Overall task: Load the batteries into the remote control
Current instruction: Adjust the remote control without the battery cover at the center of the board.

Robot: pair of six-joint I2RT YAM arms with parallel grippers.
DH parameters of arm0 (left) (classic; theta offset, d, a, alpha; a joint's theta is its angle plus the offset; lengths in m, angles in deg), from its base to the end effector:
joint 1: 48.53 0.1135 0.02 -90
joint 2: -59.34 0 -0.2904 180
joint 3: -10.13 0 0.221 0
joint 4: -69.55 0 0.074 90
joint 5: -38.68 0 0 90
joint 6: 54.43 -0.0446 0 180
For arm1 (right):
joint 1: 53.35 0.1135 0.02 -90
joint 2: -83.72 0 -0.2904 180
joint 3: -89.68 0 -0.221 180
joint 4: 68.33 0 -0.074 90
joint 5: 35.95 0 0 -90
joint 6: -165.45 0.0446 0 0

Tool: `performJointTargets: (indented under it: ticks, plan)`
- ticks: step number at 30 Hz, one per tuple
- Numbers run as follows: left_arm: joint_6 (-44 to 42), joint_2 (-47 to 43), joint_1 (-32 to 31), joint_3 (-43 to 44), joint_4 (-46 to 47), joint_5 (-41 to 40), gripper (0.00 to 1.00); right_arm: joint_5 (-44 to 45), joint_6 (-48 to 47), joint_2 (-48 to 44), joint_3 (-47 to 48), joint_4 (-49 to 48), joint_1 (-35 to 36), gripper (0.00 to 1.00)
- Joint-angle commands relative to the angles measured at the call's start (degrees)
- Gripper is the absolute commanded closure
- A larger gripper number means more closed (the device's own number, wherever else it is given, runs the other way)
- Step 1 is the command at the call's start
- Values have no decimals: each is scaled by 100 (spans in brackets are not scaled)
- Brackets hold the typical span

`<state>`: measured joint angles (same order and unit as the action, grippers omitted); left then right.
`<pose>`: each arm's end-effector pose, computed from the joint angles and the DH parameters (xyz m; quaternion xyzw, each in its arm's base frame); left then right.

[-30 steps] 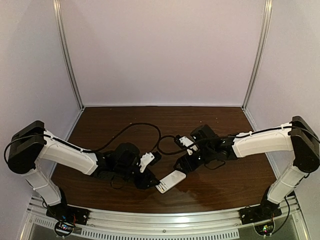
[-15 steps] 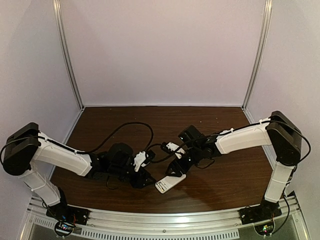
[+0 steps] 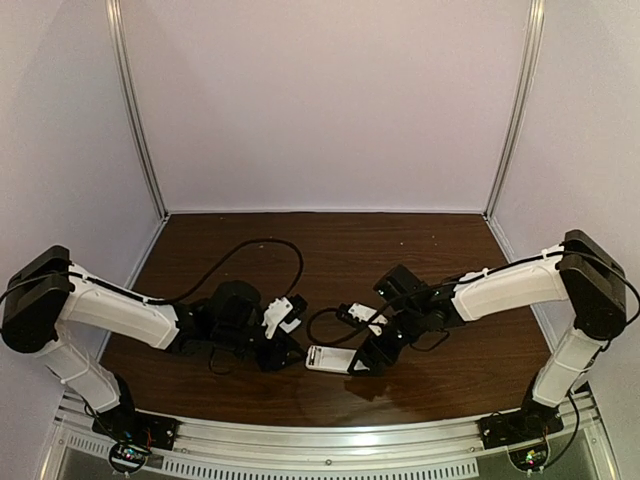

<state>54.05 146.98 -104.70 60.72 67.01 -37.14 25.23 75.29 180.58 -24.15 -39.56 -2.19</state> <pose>0.1439 -0.2343 0.1958 0.3398 0.8328 -0.3450 0.2683 0.1728 0.2489 0.1916 -0.4637 0.8138 0.3265 0.1269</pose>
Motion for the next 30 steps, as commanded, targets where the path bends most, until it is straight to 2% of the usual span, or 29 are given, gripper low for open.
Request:
performJointTargets:
  ticks: [1, 11, 17, 26, 30]
  plan:
    - [-122, 144, 117, 371, -139, -93, 63, 539, 15, -375, -201, -249, 251, 1]
    - [-891, 84, 329, 769, -320, -60, 66, 1571, -453, -605, -407, -497, 726, 0]
    - [-1593, -89, 702, 713, -217, 383, 62, 1997, -1036, -358, -60, -333, 729, 0]
    - [-3524, 78, 849, 766, -685, 1449, 63, 1470, -1484, 98, 117, -166, 738, 0]
    - [-4145, 383, 847, 1030, -862, 1632, 64, 1302, -1573, 238, 124, -229, 735, 2]
